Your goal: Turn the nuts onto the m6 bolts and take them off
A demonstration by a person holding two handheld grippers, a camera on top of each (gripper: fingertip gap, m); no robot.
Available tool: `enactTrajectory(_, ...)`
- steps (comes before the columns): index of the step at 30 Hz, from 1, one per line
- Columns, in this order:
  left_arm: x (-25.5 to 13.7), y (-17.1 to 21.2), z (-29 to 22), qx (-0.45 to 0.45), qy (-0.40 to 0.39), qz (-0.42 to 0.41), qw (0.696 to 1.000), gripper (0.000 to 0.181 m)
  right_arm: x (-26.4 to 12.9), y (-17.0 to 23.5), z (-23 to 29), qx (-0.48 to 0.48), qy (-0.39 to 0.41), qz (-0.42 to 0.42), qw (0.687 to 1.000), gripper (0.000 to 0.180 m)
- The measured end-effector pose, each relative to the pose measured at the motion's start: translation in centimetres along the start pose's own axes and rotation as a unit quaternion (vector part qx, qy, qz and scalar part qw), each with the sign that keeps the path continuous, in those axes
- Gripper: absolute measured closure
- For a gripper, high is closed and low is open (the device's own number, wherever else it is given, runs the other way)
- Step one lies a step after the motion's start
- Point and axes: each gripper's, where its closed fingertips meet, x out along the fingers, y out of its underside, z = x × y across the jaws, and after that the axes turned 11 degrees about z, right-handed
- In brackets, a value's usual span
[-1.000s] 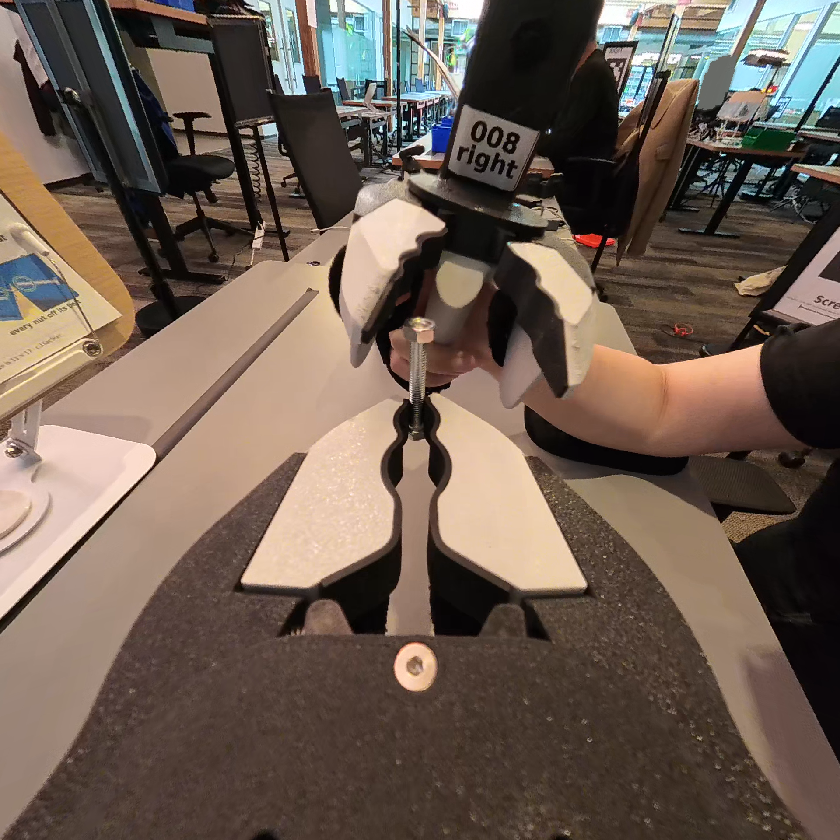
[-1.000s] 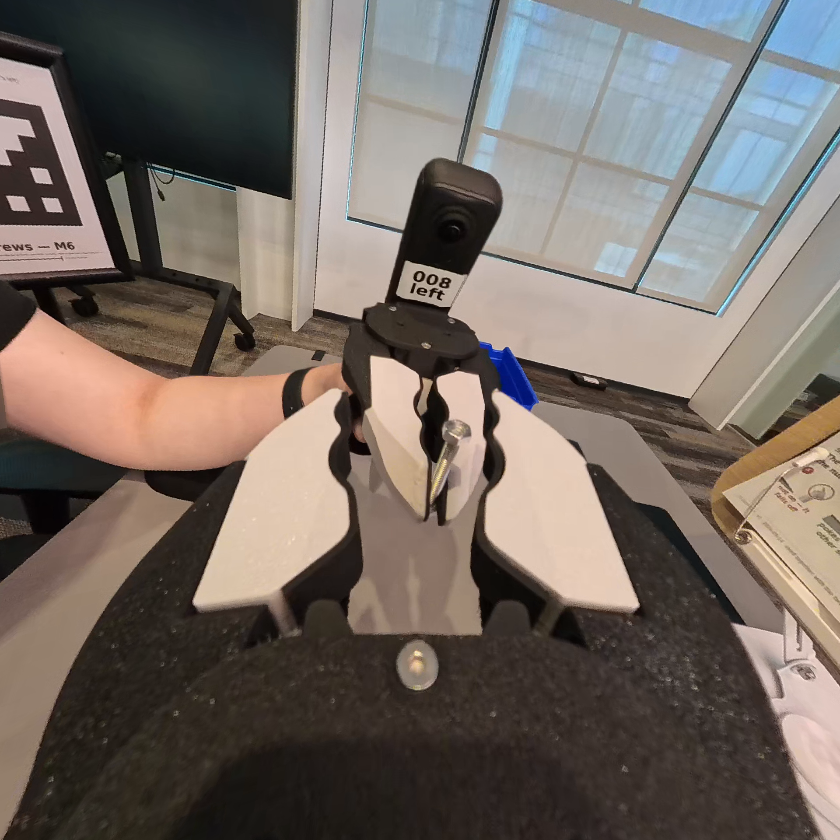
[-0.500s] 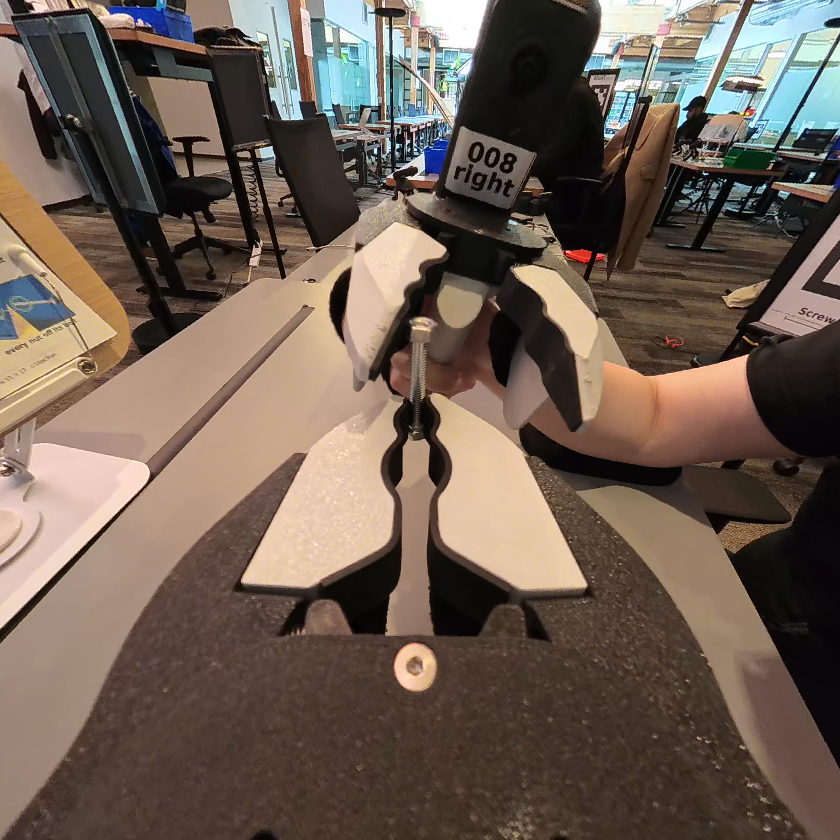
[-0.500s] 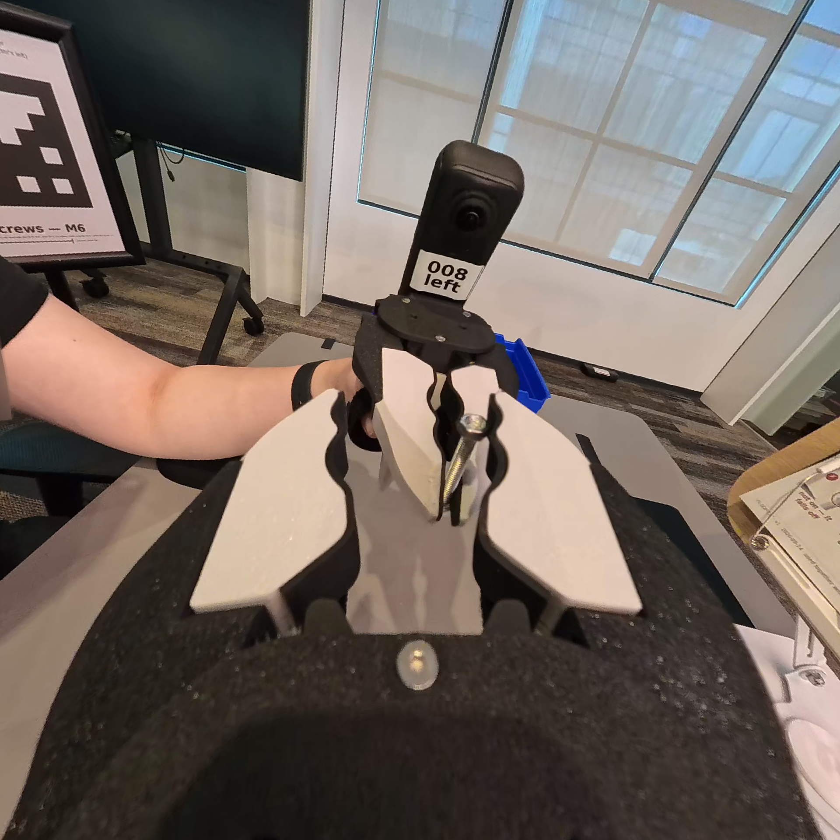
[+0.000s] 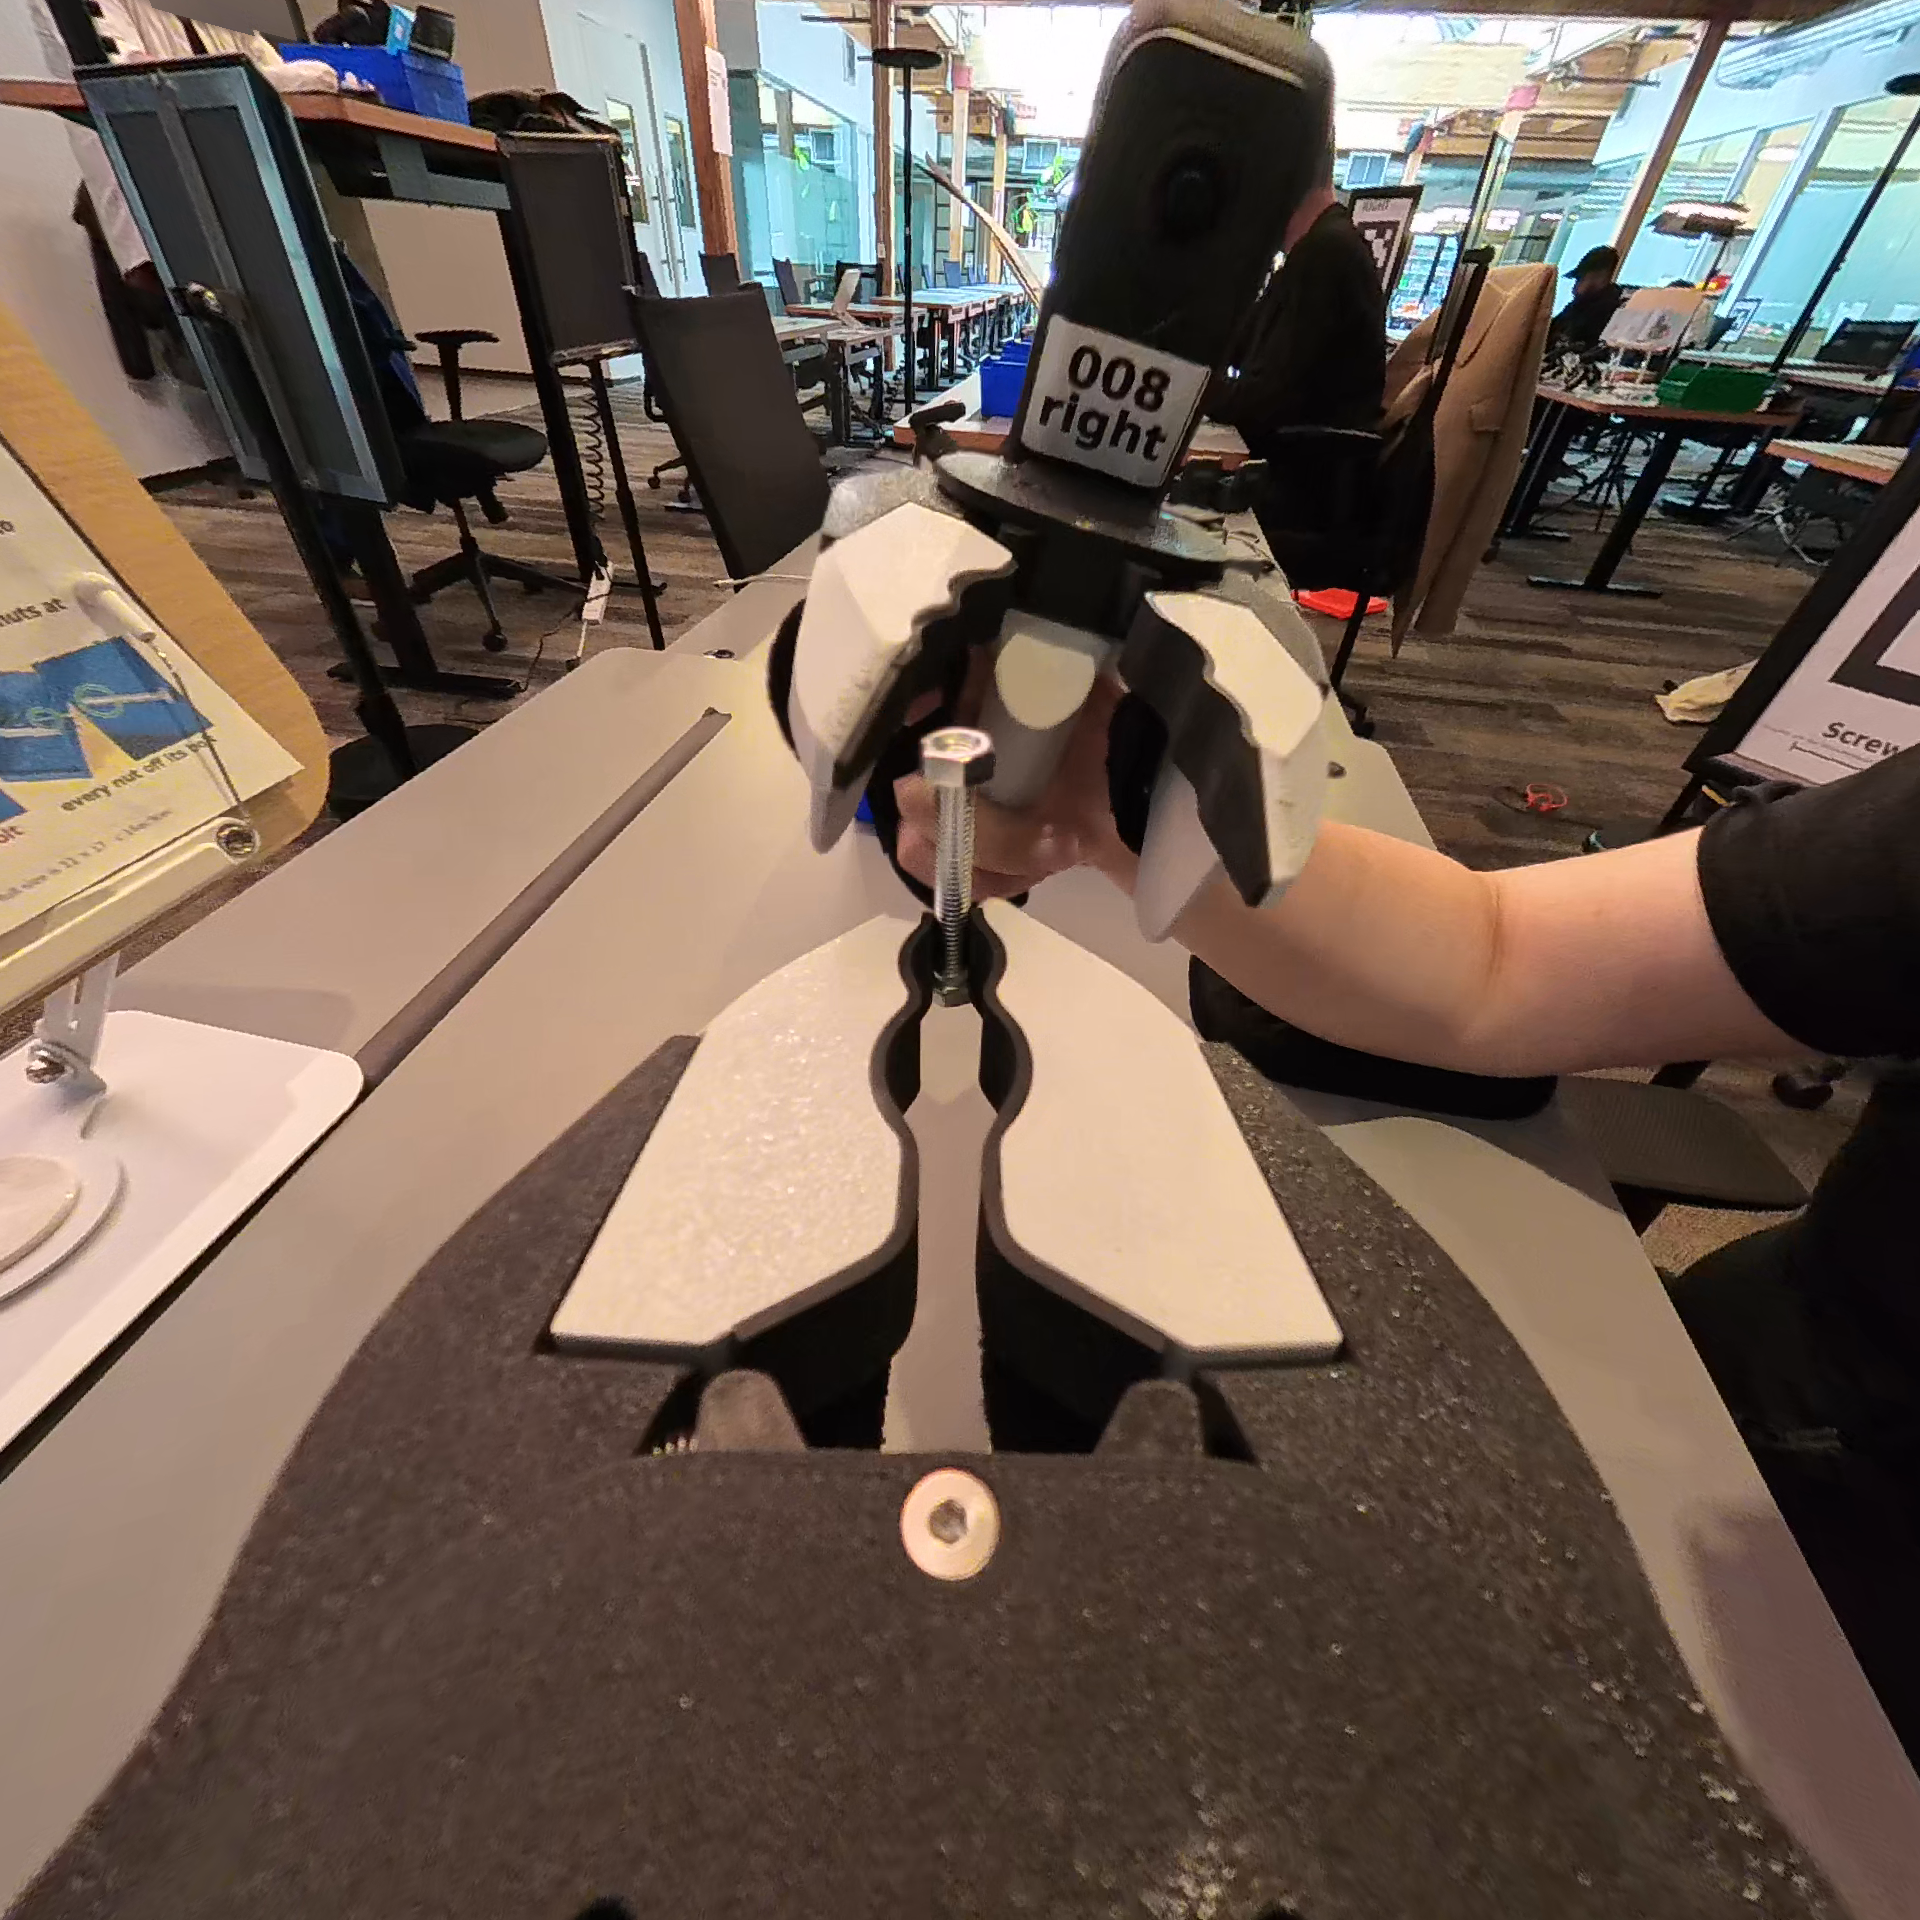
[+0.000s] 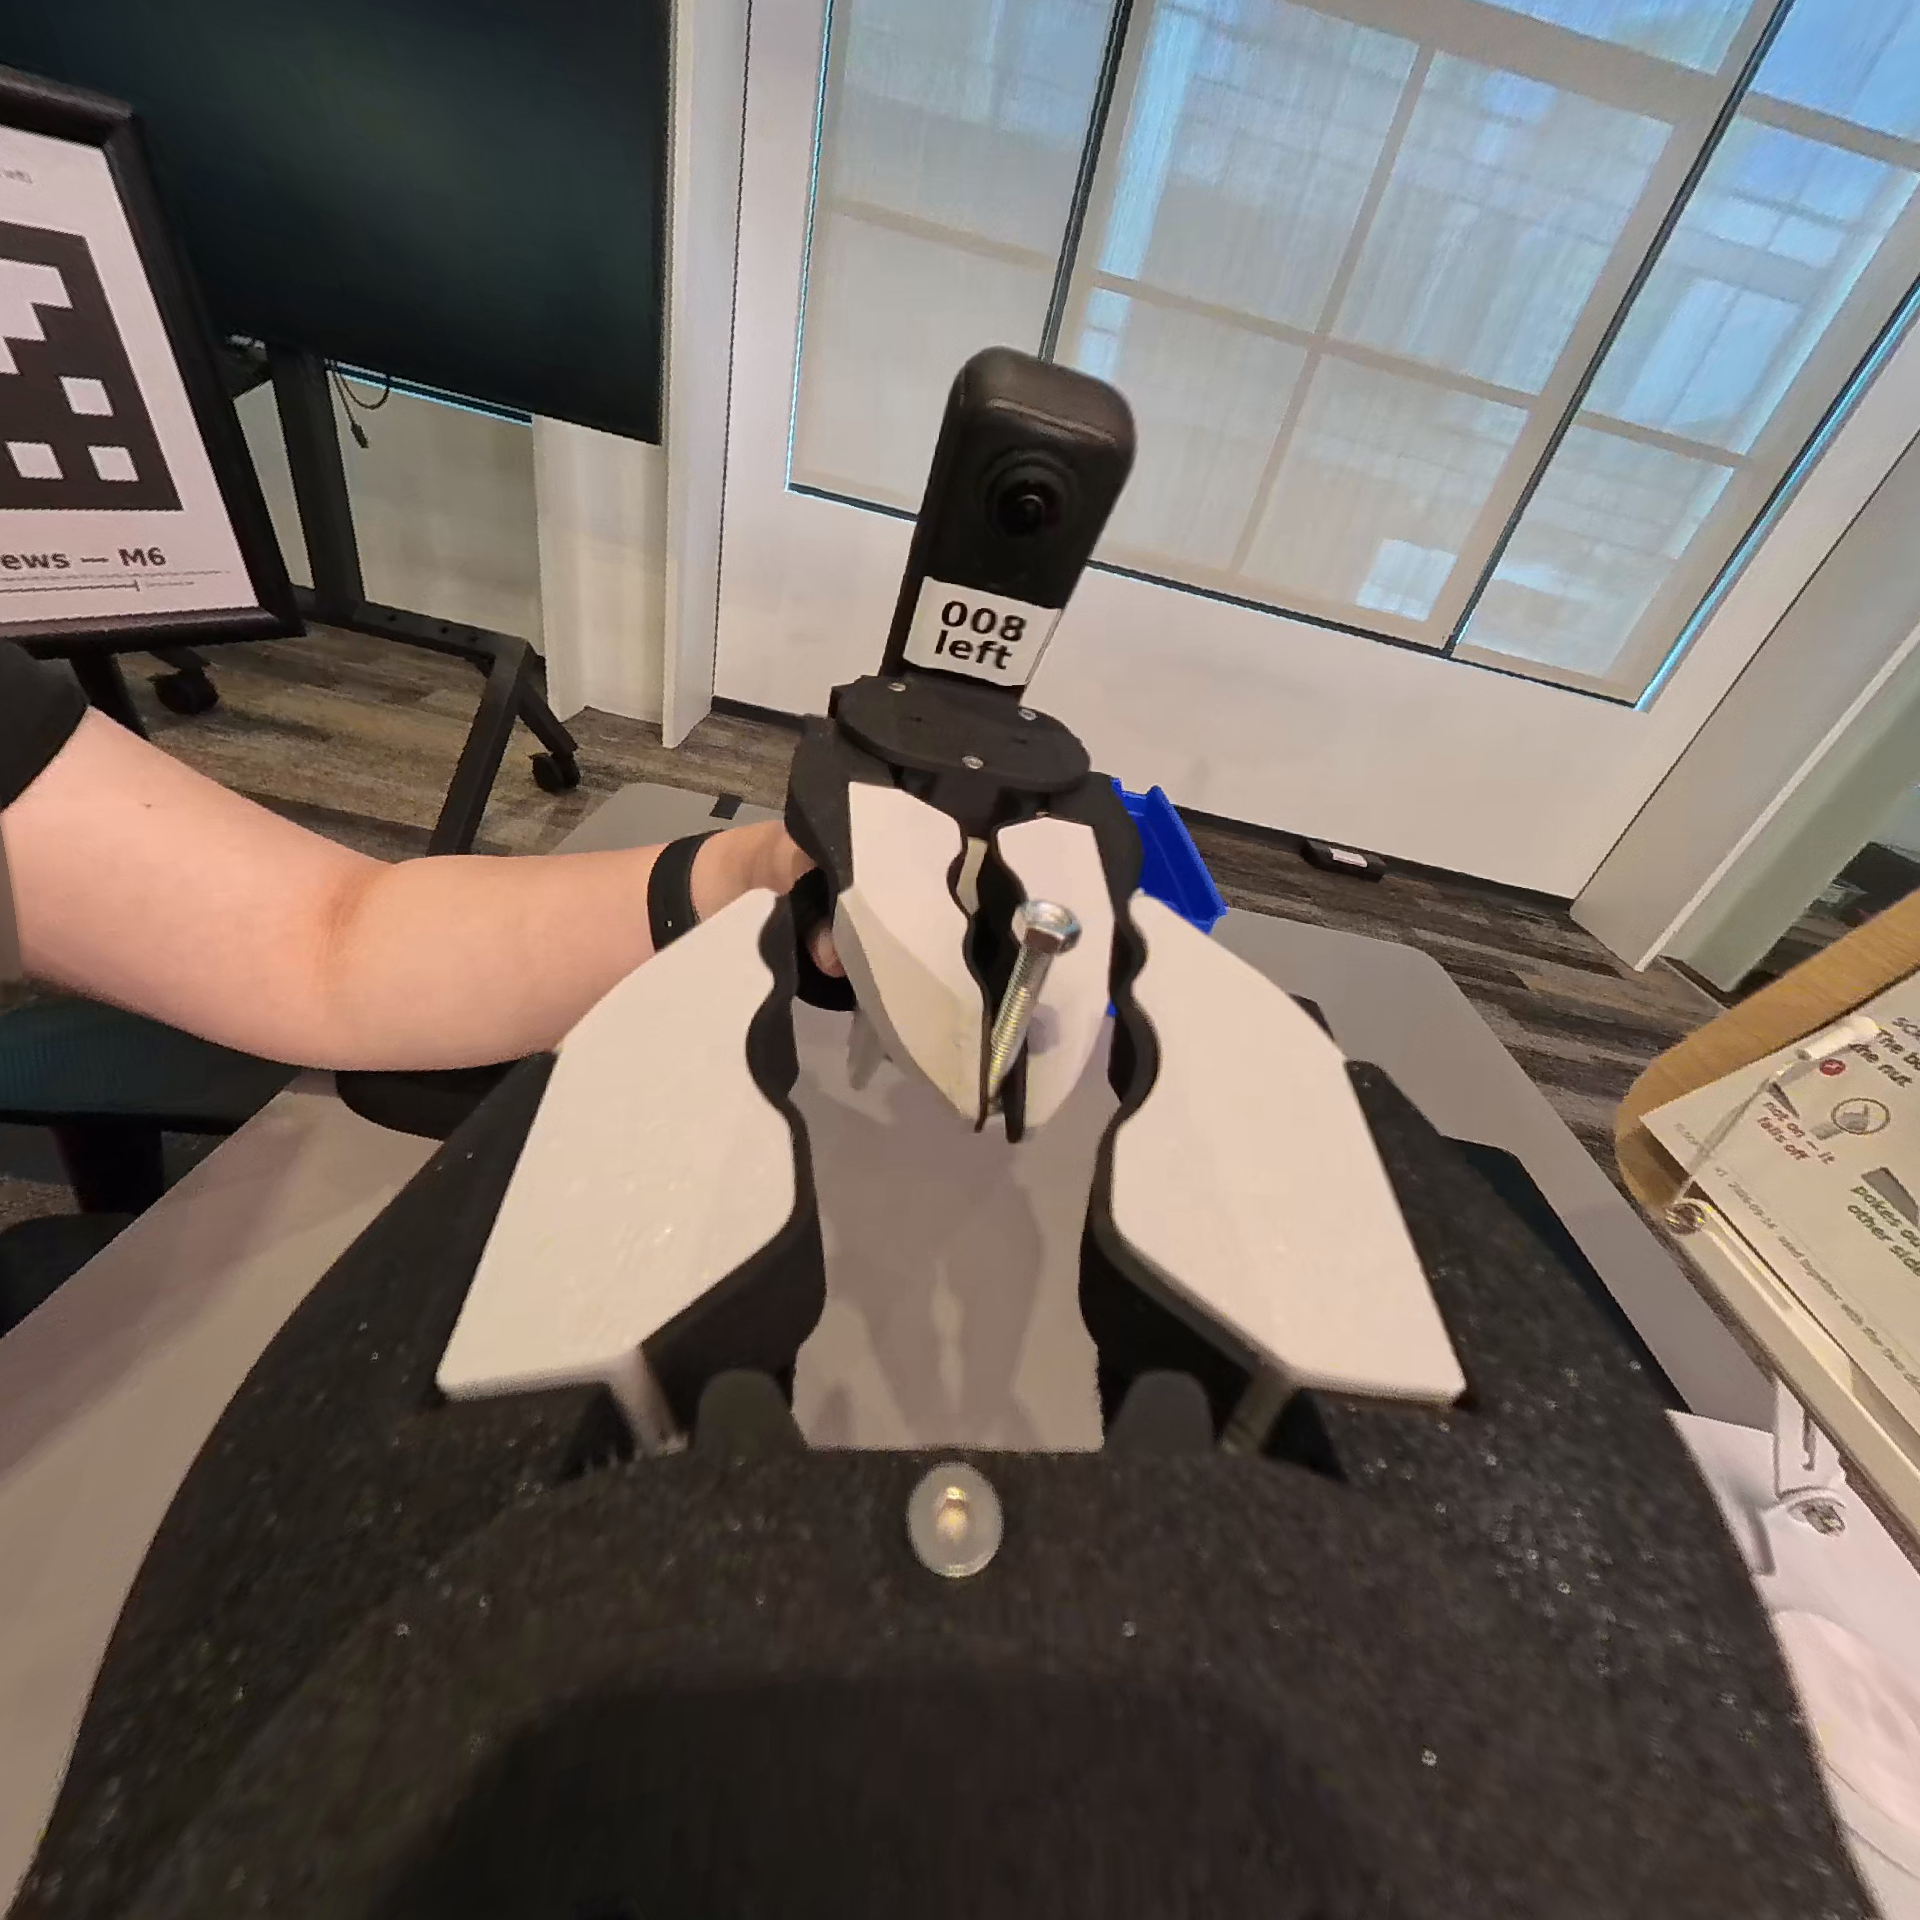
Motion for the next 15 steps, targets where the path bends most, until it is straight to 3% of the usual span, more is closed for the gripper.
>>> enactTrajectory(15, -0.9, 0.2, 0.9, -0.007, -0.021, 0.005, 1.0, 0.176, -0.8, 0.5, -0.5, 0.002, 0.016, 0.034, 0.999, 0.127)
